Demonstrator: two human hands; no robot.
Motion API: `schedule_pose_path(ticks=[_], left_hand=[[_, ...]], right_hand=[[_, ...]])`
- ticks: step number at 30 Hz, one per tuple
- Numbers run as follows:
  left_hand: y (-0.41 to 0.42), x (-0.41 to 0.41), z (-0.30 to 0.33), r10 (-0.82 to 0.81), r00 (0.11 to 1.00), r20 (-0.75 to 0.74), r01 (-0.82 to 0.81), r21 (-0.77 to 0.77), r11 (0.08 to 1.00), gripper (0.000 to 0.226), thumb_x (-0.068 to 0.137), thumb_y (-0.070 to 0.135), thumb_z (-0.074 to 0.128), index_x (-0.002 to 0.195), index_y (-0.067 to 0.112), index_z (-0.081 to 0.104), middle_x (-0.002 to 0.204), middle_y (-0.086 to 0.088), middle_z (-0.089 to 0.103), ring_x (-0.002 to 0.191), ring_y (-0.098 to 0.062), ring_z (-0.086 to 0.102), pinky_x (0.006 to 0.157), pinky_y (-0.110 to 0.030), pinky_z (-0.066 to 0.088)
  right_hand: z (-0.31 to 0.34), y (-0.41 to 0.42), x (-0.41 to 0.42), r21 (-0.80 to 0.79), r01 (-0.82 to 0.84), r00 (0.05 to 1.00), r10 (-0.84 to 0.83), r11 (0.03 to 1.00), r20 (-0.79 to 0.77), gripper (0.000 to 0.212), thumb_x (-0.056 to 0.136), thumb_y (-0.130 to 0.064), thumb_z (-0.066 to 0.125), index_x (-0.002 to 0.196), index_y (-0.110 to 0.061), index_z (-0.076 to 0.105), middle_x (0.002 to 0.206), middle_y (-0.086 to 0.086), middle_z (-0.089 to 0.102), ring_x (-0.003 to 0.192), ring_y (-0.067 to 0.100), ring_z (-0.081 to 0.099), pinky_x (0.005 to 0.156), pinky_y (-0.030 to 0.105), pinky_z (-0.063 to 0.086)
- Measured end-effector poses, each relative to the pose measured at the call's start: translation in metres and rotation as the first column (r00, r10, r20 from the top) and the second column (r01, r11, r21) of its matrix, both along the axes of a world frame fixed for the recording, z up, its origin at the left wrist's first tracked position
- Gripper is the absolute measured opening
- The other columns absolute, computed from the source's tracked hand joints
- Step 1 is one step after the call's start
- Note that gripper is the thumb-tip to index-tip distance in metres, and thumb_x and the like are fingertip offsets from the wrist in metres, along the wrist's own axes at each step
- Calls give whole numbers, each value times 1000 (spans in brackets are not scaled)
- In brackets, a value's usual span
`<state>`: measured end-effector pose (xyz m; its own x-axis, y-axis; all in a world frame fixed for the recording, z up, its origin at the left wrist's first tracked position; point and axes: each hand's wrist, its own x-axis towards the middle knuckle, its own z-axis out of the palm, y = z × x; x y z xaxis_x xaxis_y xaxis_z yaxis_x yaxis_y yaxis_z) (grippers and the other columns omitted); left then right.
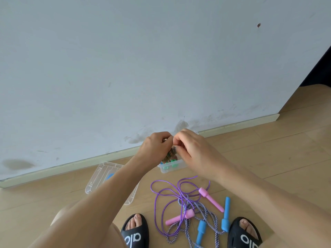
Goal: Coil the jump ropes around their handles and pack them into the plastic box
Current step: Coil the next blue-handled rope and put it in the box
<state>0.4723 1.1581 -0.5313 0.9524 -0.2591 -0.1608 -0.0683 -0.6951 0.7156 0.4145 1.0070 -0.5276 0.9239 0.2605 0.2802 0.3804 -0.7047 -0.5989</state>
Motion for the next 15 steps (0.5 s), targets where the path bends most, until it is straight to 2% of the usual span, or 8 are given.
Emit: schedule_pose_path(ticks=[4,7,9,12,15], left_hand=[[5,1,-4,-5,998,-57,3,-27,1000,23,89,28,49,77,25,69,61,5,61,54,-11,51,45,-14,39],[3,3,-10,15,995,-96,-22,-70,997,24,91,29,47,82,18,66,71,-2,62,65,-15,51,57,-21,42],[0,5,-11,37,987,-158,-55,-113,992,25,93,31,46,85,15,63,78,-2,61,71,-16,50,64,-27,42],[-3,9,-15,79,959,-271,-128,-169,977,22,95,34,46,84,21,60,81,2,57,75,-16,51,65,-28,39],[-4,11,-18,134,923,-361,-233,-247,941,20,93,37,49,88,23,62,87,-1,59,79,-18,55,71,-30,42]], right_hand=[[-9,3,-2,-121,-72,996,78,990,49,7,98,-9,50,92,-9,54,92,-1,50,69,17,42,60,23,29],[-16,4,-1,-111,-49,998,55,993,45,5,95,-7,52,91,-9,54,92,0,49,68,15,40,60,23,29],[-17,4,3,-46,-7,1000,6,999,-6,7,91,-3,55,91,-10,55,93,-2,49,70,14,46,60,21,34],[-19,1,8,88,101,994,-96,991,-59,16,84,-4,62,93,-16,56,94,-5,51,78,13,56,65,23,46],[-12,0,10,290,313,945,-265,904,-194,22,82,-11,68,97,-15,52,96,-1,56,79,14,60,60,15,46]])
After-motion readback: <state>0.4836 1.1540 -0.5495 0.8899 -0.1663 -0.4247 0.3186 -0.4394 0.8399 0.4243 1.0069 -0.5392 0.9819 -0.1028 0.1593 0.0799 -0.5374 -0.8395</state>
